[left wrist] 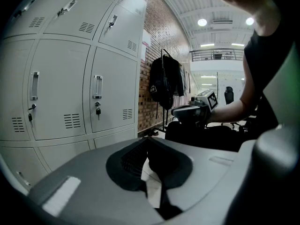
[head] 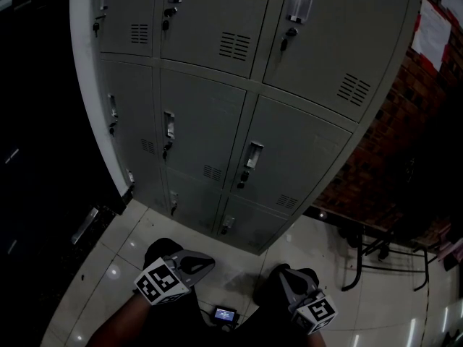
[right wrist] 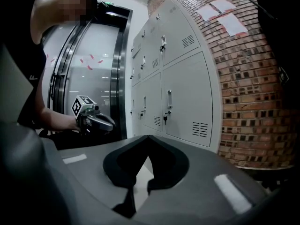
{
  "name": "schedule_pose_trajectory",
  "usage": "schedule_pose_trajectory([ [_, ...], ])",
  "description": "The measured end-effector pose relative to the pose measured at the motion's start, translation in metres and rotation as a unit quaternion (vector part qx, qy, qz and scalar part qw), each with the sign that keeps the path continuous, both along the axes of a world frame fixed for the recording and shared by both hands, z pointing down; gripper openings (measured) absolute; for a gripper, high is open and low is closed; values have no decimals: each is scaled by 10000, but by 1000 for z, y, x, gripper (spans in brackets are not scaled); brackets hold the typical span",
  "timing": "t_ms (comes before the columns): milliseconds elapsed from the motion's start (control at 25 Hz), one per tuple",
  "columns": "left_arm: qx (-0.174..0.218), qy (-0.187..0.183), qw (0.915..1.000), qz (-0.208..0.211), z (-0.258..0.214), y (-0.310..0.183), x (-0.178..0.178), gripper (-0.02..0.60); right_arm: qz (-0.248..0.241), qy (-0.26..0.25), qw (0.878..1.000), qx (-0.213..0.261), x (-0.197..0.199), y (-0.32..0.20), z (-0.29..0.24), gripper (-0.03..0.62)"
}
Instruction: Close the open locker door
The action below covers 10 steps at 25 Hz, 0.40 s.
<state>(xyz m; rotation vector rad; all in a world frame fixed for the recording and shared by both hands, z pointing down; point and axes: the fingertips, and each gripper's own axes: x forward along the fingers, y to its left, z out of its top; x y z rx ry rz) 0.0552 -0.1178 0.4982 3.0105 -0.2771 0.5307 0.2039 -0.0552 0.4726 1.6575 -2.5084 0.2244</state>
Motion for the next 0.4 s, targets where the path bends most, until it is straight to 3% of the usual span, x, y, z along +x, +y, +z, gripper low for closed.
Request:
schedule_pose_trajectory([
  [400, -7, -26, 10000, -23, 2, -2, -1, 12, -6, 1, 10000, 2, 0, -1, 1, 2],
])
